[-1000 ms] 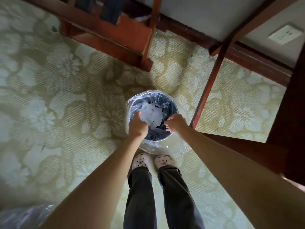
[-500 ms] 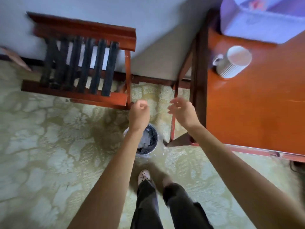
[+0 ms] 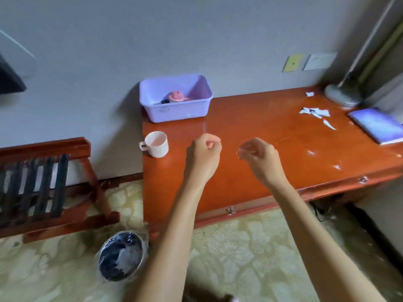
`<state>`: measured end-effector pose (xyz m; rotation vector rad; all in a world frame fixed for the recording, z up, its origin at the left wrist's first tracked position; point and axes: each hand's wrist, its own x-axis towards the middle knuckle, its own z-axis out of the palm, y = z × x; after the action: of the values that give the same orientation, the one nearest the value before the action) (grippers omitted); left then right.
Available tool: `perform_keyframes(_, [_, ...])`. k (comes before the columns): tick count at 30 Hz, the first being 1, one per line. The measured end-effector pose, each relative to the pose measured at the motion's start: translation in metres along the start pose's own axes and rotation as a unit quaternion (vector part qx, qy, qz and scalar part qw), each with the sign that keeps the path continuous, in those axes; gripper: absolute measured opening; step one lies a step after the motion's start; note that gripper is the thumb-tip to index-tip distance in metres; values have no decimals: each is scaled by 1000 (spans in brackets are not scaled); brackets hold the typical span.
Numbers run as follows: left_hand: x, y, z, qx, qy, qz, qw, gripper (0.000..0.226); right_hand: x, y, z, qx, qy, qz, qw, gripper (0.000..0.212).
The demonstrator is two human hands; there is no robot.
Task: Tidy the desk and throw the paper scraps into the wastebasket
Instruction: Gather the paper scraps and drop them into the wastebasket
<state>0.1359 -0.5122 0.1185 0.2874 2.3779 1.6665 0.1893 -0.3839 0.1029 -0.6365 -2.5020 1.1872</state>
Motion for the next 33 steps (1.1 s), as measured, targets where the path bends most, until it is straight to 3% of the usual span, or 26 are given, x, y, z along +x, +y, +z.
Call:
perform_keyframes(6, [6, 57, 134, 41, -69, 14, 997, 17, 33, 80, -124, -4, 49, 40, 998, 12])
perform_keyframes(14, [76, 88, 295, 101, -129, -5, 986, 23, 130, 189, -206, 16, 66, 105, 992, 14])
perform_keyframes(22, [193, 102, 464, 158, -191, -67, 966, 28, 269, 330, -265, -33, 2, 222, 974, 19])
perform_keyframes(24, [215, 107, 490, 184, -204, -66, 959, 14, 296, 354, -277, -26, 2, 252, 967, 20])
perform_keyframes(31, [275, 104, 559, 225, -186, -117, 949, 30, 372, 419, -286, -88, -62, 291, 951, 30])
perform_keyframes(33, [293, 100, 572, 214, -148, -151, 954, 25, 392, 432, -281, -120, -98, 276, 948, 35])
